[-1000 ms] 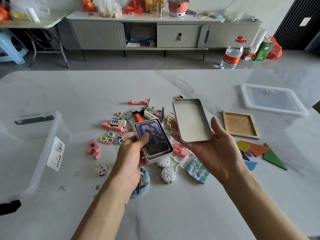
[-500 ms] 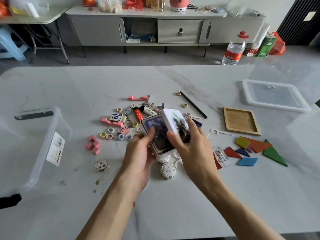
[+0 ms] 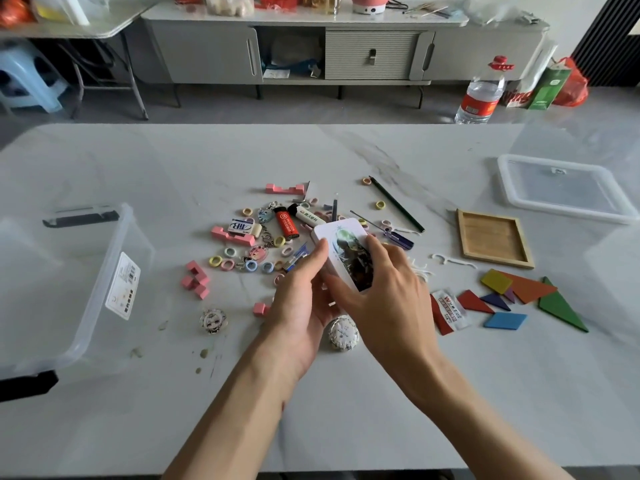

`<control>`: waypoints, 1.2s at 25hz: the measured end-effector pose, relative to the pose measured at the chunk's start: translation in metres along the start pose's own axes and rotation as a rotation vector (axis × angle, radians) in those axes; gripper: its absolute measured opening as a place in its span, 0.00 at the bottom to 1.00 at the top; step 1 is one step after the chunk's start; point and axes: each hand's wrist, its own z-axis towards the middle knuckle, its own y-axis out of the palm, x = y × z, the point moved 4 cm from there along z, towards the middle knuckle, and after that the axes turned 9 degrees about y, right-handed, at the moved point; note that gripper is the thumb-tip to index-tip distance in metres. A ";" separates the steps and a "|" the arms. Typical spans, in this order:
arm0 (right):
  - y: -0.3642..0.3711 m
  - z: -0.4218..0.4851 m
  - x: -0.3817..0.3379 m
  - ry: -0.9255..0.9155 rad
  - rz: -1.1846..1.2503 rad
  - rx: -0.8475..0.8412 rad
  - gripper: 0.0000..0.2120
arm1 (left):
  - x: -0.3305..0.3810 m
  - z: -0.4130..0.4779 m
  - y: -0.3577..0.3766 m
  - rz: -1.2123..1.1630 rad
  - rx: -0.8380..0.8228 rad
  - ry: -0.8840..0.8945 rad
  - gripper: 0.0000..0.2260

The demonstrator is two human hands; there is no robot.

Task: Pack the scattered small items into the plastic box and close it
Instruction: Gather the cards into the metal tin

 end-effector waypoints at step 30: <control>-0.019 -0.085 -0.084 0.113 0.864 -0.768 0.17 | 0.115 -0.094 -0.078 0.763 0.369 0.271 0.21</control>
